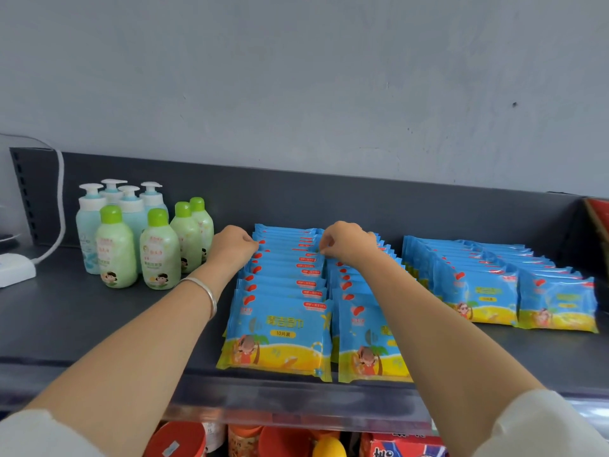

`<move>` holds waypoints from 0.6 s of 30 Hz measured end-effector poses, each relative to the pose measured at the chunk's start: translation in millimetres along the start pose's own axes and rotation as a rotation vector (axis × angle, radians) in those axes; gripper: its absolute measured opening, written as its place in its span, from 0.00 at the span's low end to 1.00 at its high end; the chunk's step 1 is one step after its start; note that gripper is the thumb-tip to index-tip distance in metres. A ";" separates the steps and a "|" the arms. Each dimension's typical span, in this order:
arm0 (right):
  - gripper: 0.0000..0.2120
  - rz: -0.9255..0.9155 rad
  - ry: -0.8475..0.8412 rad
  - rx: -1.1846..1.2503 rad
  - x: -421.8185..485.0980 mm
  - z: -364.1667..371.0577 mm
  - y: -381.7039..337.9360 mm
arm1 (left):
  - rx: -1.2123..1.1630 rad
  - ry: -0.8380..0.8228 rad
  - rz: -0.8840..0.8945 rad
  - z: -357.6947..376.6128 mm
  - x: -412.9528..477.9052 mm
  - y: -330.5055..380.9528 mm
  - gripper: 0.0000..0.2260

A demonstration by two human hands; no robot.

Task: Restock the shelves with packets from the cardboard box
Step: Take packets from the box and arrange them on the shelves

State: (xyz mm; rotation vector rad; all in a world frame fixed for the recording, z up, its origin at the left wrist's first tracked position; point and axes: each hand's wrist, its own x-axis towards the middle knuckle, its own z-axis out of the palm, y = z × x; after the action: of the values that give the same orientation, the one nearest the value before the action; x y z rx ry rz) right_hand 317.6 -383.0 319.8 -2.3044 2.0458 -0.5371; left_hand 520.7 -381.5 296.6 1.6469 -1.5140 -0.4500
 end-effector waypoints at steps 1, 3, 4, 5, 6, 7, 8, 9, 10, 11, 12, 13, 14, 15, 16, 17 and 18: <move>0.04 -0.011 -0.011 0.005 1.1 -0.4 0.9 | 0.007 0.001 -0.004 0.6 0.8 1.9 0.09; 0.05 -0.031 -0.015 0.011 3.2 -0.8 1.2 | 0.005 0.007 -0.019 3.5 2.7 2.5 0.09; 0.05 -0.040 -0.012 0.014 4.5 -0.7 1.0 | -0.009 0.010 -0.023 5.0 3.1 2.0 0.08; 0.06 -0.047 -0.008 0.018 5.9 0.0 0.6 | -0.029 0.008 -0.035 5.8 2.9 1.2 0.07; 0.06 -0.054 -0.009 0.023 7.2 0.7 -0.1 | -0.055 0.010 -0.047 6.4 3.5 -0.4 0.06; 0.06 -0.060 -0.011 0.032 8.8 1.3 -1.0 | -0.093 0.011 -0.071 6.3 4.8 -2.1 0.05; 0.05 -0.067 -0.014 0.045 10.1 1.7 -2.3 | -0.149 0.013 -0.105 6.0 7.3 -4.2 0.04; 0.04 -0.074 -0.018 0.056 11.3 1.8 -3.7 | -0.218 0.010 -0.153 4.7 8.8 -4.8 0.03; 0.04 -0.079 -0.021 0.058 12.2 1.8 -5.3 | -0.281 0.007 -0.197 3.6 9.6 -4.9 0.02; 0.04 -0.080 -0.024 0.054 12.9 1.8 -6.5 | -0.324 0.007 -0.228 2.7 10.4 -4.7 0.02; 0.04 -0.076 -0.027 0.049 13.7 1.9 -7.2 | -0.342 0.011 -0.242 2.7 11.3 -4.8 0.03; 0.05 -0.068 -0.032 0.052 14.5 1.9 -7.4 | -0.347 0.018 -0.241 3.1 12.2 -5.2 0.03; 0.06 -0.058 -0.038 0.065 15.0 1.6 -7.1 | -0.344 0.031 -0.232 3.9 12.5 -5.7 0.03; 0.07 -0.049 -0.044 0.083 15.1 1.4 -6.3 | -0.344 0.041 -0.229 4.7 12.1 -6.2 0.03; 0.07 -0.043 -0.042 0.102 15.3 1.2 -5.5 | -0.344 0.046 -0.230 5.6 11.5 -6.9 0.04; 0.07 -0.037 -0.031 0.117 15.4 1.5 -4.5 | -0.342 0.051 -0.225 6.6 11.3 -8.1 0.06; 0.07 -0.028 -0.012 0.127 15.5 2.2 -3.5 | -0.329 0.061 -0.209 7.5 11.2 -9.4 0.07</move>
State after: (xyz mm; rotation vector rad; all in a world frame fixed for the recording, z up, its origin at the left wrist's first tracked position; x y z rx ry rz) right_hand 322.8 -397.9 322.4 -2.2610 1.9169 -0.6330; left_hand 523.5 -395.1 288.0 1.5452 -1.1570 -0.7153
